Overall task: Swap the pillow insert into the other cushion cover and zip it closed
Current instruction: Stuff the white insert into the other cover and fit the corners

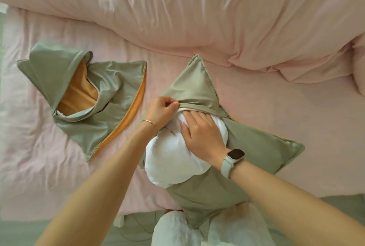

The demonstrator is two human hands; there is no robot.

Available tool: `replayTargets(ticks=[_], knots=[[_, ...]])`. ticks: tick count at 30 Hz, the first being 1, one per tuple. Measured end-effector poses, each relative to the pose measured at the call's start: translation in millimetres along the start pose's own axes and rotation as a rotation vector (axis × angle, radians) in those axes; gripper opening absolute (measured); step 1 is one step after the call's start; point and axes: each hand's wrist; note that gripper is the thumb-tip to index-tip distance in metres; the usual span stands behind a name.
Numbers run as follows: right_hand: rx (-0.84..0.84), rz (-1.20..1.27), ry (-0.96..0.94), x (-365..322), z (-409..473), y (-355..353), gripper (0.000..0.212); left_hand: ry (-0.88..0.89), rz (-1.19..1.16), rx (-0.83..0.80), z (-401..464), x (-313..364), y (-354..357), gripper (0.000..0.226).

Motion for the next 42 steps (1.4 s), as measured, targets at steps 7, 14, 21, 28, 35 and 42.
replayTargets(ticks=[7,14,21,28,35,42], knots=[[0.155,-0.097,-0.165,0,-33,-8,0.042,0.036,0.036,0.009,16,9,1,0.010],[0.240,-0.110,-0.284,-7,-36,-9,0.043,0.075,0.159,-0.093,1,-3,-16,0.016],[0.019,-0.241,-0.362,-4,-46,5,0.059,0.125,0.404,-0.023,2,-12,-26,0.019],[-0.214,-0.440,-0.269,8,21,49,0.054,0.122,0.293,0.074,18,-10,-32,0.022],[-0.213,-0.422,-0.224,5,57,80,0.051,0.104,0.253,0.180,27,-15,-34,0.022],[-0.049,-0.217,-0.190,6,42,50,0.038,0.131,0.120,0.216,2,-17,-28,0.011]])
Point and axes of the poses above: each hand's wrist, its own z-axis towards the middle knuckle, its own y-axis out of the palm, x = y × z, and after that the axes turned 2 degrees about x, right-handed
